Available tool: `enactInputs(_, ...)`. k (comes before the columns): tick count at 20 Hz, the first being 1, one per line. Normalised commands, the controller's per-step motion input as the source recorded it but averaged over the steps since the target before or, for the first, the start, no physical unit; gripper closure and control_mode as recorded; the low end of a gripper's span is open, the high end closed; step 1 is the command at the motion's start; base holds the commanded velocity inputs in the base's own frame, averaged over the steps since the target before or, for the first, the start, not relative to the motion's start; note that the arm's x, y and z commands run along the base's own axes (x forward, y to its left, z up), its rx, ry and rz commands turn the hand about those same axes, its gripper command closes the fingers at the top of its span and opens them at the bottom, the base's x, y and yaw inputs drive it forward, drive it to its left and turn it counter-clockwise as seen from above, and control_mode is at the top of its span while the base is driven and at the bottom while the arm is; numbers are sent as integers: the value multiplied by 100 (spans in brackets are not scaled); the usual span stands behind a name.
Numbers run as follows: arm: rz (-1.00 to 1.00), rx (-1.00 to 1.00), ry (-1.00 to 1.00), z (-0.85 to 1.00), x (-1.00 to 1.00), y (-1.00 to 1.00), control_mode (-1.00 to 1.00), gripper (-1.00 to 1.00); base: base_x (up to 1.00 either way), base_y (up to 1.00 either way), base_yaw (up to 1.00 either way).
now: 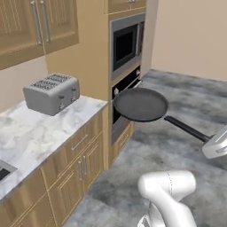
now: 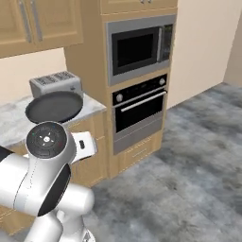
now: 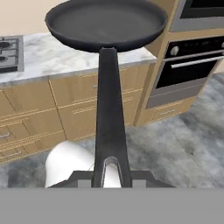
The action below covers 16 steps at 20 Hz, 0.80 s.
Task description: Move the pot and pan from the stove into the sink.
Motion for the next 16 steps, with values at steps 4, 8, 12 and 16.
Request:
enactInputs(4,0,0,0,0,0,0,100,100,7,-25,-44)
enactInputs(8,0,0,0,0,0,0,100,100,8,-23,-43)
enactInputs(12,0,0,0,0,0,0,100,100,8,-24,-43)
enactInputs(16,0,0,0,0,0,0,100,100,7,-28,-42)
